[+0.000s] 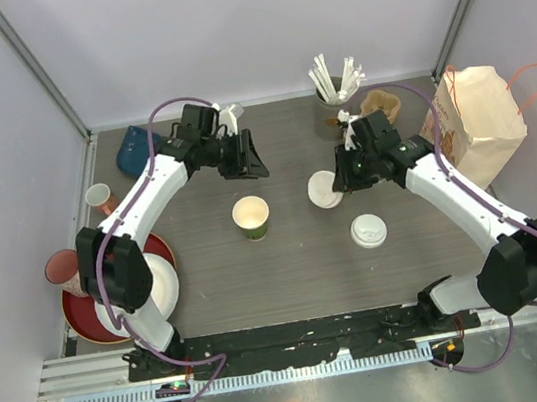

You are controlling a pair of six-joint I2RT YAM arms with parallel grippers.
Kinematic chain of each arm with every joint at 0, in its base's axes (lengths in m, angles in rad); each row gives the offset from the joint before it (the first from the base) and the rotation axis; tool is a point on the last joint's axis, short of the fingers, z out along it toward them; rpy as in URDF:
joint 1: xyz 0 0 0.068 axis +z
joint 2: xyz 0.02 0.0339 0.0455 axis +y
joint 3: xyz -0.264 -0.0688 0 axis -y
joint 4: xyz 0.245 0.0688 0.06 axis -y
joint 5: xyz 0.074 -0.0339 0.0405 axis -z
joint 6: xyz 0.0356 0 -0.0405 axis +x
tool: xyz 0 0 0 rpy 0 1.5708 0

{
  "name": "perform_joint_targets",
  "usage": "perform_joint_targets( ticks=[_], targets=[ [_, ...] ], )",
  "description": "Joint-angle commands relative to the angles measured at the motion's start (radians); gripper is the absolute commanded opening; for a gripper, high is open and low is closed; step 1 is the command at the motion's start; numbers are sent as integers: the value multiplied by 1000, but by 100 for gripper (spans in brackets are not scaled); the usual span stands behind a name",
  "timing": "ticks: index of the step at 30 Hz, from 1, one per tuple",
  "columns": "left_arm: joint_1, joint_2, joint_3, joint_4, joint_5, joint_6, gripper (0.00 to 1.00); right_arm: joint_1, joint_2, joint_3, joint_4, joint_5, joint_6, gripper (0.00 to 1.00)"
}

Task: Pack the takeout coffee

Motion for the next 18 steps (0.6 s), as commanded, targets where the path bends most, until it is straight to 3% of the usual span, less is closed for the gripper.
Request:
perform_joint_targets(
  ticks=[1,9,18],
  targets=[
    [5,-76,23,12,-3,16,46,-51,-36,0,81,-334,102,9],
    [5,-81,-6,24,-4,8,46,-87,18,-131,354,-592,284,8],
    [5,-90,-18,39,-6,4,46,-155,105,-172,448,-669,363,8]
  ],
)
